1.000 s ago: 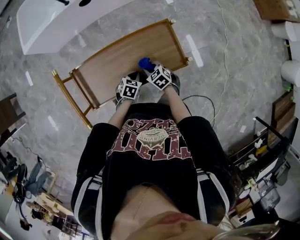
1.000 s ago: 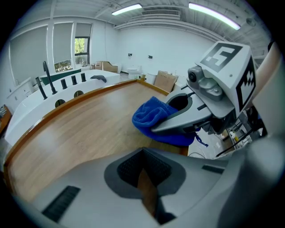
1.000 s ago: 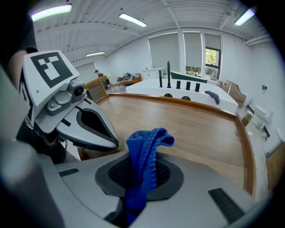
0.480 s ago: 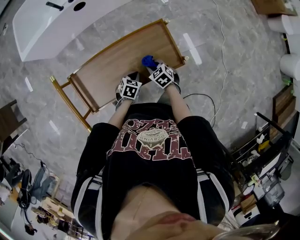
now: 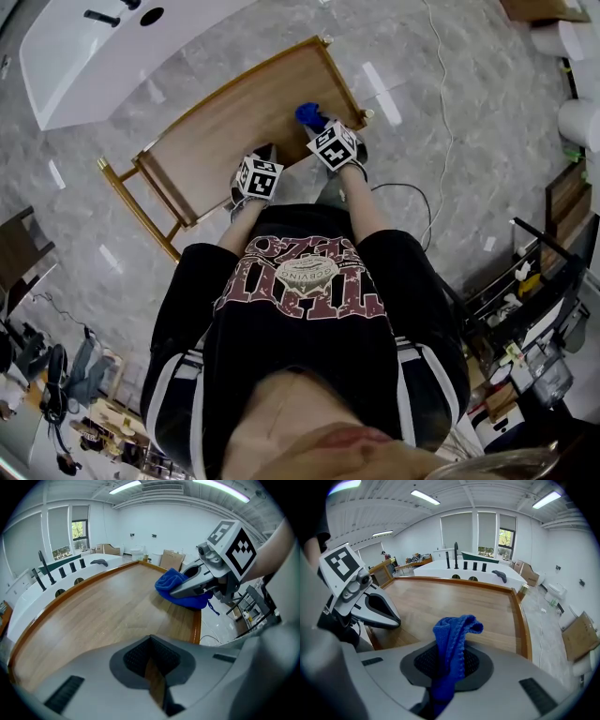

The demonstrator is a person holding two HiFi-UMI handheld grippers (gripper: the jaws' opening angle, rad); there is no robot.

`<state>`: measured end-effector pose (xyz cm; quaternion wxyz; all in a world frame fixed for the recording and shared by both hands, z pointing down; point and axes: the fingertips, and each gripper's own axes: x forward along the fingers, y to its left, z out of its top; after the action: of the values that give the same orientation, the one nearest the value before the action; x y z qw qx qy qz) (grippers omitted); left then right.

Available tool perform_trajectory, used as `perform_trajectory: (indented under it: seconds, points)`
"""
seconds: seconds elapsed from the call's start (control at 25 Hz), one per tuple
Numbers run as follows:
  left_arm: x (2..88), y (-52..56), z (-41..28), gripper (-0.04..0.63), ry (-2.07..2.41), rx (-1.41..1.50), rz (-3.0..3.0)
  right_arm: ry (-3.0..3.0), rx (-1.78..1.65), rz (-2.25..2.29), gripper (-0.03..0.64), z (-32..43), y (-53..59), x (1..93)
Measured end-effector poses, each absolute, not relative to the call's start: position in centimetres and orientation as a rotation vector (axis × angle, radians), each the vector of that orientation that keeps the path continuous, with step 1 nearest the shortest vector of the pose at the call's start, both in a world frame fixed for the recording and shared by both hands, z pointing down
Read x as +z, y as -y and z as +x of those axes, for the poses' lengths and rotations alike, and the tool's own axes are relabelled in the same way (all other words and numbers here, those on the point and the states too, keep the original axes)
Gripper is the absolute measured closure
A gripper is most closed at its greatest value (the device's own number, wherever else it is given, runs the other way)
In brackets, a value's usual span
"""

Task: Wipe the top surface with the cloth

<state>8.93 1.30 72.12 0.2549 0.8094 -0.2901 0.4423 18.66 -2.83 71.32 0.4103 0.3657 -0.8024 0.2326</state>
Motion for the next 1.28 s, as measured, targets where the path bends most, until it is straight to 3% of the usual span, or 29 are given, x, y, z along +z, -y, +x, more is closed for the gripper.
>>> perform_trajectory:
  seconds: [1.28]
  points:
    - [72.1,-0.8,8.5,0.549,0.873,1.032,2.169,1.749,0.579,1.186,0.558,28.6,2.8,71.0]
